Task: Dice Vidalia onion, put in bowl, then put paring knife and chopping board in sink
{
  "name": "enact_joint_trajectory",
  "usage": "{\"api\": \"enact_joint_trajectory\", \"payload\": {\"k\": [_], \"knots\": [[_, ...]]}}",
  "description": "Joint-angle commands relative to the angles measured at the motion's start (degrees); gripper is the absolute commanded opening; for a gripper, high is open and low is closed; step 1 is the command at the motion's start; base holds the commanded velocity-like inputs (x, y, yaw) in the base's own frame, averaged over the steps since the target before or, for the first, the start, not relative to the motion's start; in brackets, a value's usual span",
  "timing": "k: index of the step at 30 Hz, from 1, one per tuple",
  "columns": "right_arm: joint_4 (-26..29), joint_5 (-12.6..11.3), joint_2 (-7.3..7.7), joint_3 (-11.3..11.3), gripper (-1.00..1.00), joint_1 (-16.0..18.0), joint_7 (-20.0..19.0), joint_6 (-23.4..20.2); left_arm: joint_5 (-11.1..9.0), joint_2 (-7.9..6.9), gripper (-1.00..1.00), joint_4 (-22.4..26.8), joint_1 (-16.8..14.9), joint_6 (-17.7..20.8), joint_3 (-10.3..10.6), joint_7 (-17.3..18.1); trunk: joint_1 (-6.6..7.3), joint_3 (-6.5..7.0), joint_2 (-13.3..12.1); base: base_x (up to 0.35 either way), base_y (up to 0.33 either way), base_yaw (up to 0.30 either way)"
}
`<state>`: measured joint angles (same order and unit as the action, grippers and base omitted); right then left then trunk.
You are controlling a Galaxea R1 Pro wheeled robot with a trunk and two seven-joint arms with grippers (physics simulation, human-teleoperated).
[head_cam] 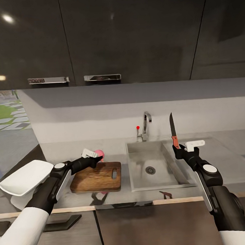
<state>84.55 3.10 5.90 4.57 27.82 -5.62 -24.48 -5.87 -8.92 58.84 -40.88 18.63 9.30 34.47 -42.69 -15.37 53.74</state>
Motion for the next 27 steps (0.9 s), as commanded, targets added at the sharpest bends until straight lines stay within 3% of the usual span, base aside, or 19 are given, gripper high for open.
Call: {"api": "enact_joint_trajectory", "payload": {"k": [1,12,27], "knots": [[0.08,0.32,-0.01,0.09,-1.0,0.05,-0.45,-0.31,-0.68,-0.05,-1.0,-0.85,-0.06,0.44,0.11,-0.07,-0.01,-0.08,0.06,0.0,0.0,0.0],[0.08,0.32,-0.01,0.06,-1.0,0.05,-0.45,-0.31,-0.57,-0.12,-1.0,-4.32,-0.05,0.11,0.1,0.11,-0.01,-0.08,0.06,0.0,0.0,0.0],[0.08,0.32,-0.01,0.09,-1.0,0.05,-0.45,-0.31,-0.47,-0.6,-1.0,-5.04,-0.05,0.09,0.16,0.16,-0.01,-0.76,0.06,0.0,0.0,0.0]]}}
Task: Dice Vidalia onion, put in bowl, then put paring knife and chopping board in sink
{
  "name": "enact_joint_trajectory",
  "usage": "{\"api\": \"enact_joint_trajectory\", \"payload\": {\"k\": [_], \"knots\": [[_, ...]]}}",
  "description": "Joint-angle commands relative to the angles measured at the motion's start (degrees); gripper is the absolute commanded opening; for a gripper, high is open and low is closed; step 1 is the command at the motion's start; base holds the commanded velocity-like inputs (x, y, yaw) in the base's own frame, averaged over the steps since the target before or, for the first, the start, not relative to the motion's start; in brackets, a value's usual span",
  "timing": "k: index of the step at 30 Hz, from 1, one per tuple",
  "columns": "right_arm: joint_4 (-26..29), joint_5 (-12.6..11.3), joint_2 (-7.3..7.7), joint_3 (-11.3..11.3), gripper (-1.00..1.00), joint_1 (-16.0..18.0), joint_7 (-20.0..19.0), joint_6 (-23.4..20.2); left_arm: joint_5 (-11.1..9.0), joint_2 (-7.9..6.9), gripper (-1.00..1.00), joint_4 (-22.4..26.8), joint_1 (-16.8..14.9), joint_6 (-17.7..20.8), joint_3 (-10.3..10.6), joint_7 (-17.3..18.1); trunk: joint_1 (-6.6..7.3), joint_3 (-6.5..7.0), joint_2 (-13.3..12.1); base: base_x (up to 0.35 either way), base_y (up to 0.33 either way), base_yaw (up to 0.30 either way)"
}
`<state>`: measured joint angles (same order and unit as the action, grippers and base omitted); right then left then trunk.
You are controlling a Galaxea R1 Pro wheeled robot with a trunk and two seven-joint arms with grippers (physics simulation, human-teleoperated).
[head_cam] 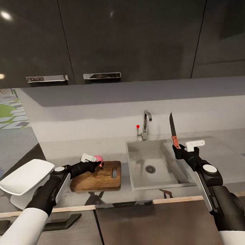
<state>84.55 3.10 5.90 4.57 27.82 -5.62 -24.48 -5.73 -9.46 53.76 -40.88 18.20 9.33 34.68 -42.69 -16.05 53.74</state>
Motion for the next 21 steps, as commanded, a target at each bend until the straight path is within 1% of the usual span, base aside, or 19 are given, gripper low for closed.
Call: {"api": "enact_joint_trajectory", "payload": {"k": [1,21], "knots": [[0.08,0.32,-0.01,0.09,-1.0,0.05,-0.45,-0.31,-0.61,-0.05,-1.0,0.04,-0.04,0.52,0.14,-0.05,-0.01,-0.15,0.06,0.0,0.0,0.0],[0.08,0.32,-0.01,0.09,-1.0,0.05,-0.45,-0.31,-0.6,0.08,-1.0,0.43,-0.04,0.78,0.44,0.04,-0.01,-0.26,0.06,0.0,0.0,0.0]]}}
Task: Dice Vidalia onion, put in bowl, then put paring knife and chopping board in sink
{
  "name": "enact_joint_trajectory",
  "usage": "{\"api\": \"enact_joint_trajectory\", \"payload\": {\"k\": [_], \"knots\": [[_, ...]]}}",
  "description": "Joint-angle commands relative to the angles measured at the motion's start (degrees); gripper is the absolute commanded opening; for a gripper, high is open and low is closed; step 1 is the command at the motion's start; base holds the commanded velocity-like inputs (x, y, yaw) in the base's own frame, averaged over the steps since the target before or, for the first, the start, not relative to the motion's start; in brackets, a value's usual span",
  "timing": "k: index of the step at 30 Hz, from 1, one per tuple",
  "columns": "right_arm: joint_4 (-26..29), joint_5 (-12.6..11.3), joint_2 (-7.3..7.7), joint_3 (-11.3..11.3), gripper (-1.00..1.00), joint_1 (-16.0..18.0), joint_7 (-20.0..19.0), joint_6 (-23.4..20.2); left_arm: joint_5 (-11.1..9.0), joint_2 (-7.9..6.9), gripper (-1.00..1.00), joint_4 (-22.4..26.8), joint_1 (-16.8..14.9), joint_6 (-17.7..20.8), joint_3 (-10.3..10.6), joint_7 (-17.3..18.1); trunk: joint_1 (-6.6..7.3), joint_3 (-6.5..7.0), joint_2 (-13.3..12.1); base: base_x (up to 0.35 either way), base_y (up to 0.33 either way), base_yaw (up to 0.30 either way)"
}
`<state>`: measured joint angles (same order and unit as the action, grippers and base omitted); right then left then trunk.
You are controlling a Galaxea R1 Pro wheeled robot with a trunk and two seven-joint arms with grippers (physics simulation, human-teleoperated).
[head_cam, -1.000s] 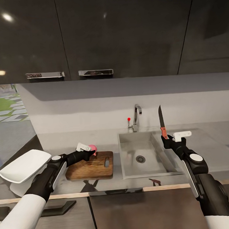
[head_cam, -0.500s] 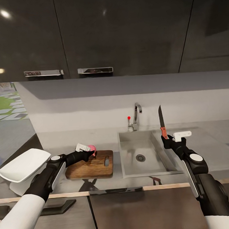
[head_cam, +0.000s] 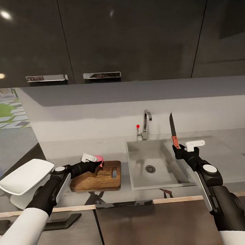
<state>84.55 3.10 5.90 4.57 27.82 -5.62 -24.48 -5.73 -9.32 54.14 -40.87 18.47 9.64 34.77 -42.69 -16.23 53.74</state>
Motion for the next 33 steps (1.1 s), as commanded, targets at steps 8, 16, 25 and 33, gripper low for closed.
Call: {"api": "enact_joint_trajectory", "payload": {"k": [8,16,25,33], "knots": [[0.08,0.32,-0.01,0.09,-1.0,0.05,-0.45,-0.31,-0.53,-0.13,-1.0,0.07,-0.07,0.47,0.2,0.02,-0.01,-0.21,0.06,0.0,0.0,0.0],[0.08,0.32,-0.01,0.09,-1.0,0.05,-0.45,-0.31,-0.51,-0.26,-1.0,-0.24,-0.08,0.59,0.61,0.03,-0.01,-0.44,0.06,0.0,0.0,0.0],[0.08,0.32,-0.01,0.09,-1.0,0.05,-0.45,-0.31,-0.42,-1.34,-1.0,-0.42,-0.07,0.66,4.2,0.45,-0.01,-0.44,0.06,0.0,0.0,0.0],[0.08,0.32,-0.01,0.07,-1.0,0.05,-0.45,-0.31,-0.42,-2.42,-1.0,-0.49,-0.07,0.61,5.96,0.56,-0.01,-0.44,0.06,0.0,0.0,0.0]]}}
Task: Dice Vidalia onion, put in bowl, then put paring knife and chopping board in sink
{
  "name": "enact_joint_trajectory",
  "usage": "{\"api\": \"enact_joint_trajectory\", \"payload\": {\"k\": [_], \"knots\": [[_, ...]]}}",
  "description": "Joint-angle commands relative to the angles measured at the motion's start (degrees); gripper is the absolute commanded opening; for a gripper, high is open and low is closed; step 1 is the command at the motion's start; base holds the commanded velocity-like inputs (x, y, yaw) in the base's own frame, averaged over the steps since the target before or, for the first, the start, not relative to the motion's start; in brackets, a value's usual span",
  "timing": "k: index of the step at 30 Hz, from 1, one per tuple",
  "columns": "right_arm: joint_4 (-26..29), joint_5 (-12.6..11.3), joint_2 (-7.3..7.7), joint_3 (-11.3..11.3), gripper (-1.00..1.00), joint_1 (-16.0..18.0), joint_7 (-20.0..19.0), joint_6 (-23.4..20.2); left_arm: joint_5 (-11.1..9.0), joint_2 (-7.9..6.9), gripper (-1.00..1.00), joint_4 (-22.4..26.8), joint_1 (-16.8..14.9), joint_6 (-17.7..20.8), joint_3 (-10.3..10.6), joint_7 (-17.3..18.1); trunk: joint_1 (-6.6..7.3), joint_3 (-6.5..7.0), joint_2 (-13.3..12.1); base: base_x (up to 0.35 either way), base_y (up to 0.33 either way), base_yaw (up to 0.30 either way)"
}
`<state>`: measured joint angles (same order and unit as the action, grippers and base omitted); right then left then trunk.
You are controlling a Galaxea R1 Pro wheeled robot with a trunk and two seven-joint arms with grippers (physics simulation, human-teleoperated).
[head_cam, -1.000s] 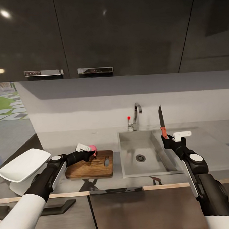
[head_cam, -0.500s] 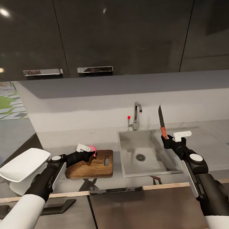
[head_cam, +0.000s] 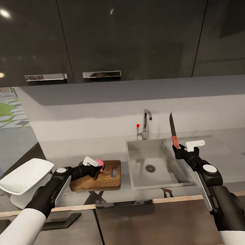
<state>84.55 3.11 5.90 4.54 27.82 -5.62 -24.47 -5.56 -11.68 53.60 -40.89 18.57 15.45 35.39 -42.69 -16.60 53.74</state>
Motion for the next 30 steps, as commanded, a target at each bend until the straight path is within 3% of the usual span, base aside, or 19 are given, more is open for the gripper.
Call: {"api": "enact_joint_trajectory", "payload": {"k": [1,30], "knots": [[0.08,0.32,-0.01,0.08,-1.0,0.05,-0.45,-0.31,-0.59,-0.07,-1.0,0.02,-0.05,0.51,0.16,-0.07,-0.01,-0.08,0.06,0.0,0.0,0.0],[0.08,0.32,-0.01,0.1,-1.0,0.05,-0.45,-0.31,-0.59,-0.18,-1.0,-2.7,-0.04,0.42,0.2,-0.17,-0.01,-0.08,0.06,0.0,0.0,0.0]]}}
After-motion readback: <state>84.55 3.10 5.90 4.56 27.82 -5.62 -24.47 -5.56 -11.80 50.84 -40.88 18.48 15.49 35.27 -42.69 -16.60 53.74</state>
